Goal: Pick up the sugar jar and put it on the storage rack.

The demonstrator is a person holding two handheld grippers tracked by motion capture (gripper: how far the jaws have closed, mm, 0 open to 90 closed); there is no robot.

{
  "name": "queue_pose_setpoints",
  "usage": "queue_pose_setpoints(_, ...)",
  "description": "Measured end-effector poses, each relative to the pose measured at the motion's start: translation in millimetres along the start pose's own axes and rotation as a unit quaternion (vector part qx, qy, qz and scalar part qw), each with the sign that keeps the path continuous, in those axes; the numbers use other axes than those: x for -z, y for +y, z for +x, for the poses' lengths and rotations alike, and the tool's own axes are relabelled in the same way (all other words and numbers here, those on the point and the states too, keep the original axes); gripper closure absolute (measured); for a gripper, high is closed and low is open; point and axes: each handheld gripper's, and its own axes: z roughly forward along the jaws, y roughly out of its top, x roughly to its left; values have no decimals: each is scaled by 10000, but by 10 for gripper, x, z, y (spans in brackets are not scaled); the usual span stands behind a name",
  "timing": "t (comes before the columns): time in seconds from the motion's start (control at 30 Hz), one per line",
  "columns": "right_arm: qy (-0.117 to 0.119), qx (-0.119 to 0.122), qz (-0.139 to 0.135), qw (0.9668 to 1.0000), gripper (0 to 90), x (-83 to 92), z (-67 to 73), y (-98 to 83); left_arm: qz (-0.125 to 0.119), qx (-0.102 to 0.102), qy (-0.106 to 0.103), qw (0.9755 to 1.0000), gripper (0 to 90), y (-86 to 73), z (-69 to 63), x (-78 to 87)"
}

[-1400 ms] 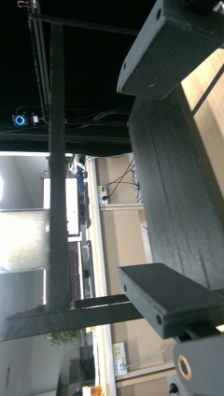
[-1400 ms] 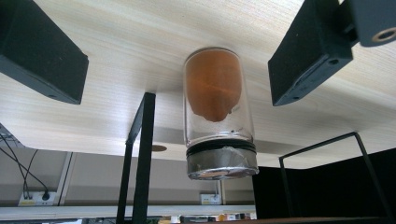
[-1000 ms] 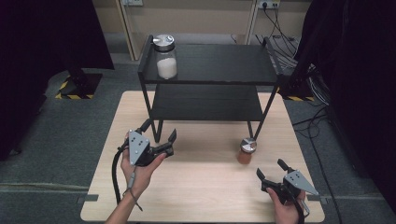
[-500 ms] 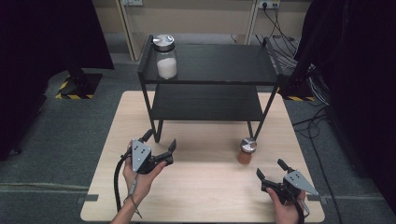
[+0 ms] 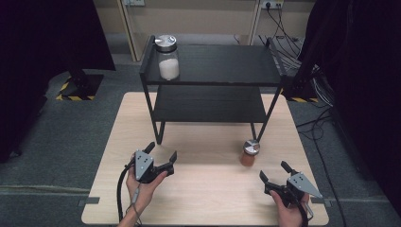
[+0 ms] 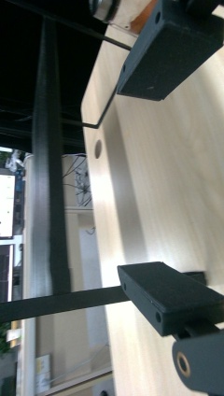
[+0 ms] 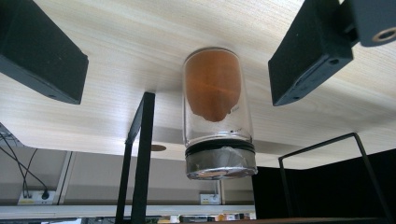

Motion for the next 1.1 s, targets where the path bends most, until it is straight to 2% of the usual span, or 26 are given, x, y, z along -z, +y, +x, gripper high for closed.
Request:
queue_pose_setpoints(0.13,1,1,7,10000,51,-1,-1,3,120,14,0,9999,113,-57,10,16)
queue_pose_setpoints(0.33,6,1,6,10000,51,-1,-2,2,265,145,-20,9995,117,-141,35,12)
queue_pose_setpoints(0.73,21,-6,10,10000,51,-2,-10,4,370,132,-28,9992,130,-267,30,-7)
queue_pose_setpoints(1.1,27,-25,-1,10000,51,0,-15,0,425,319,-116,9985,131,-361,88,-17)
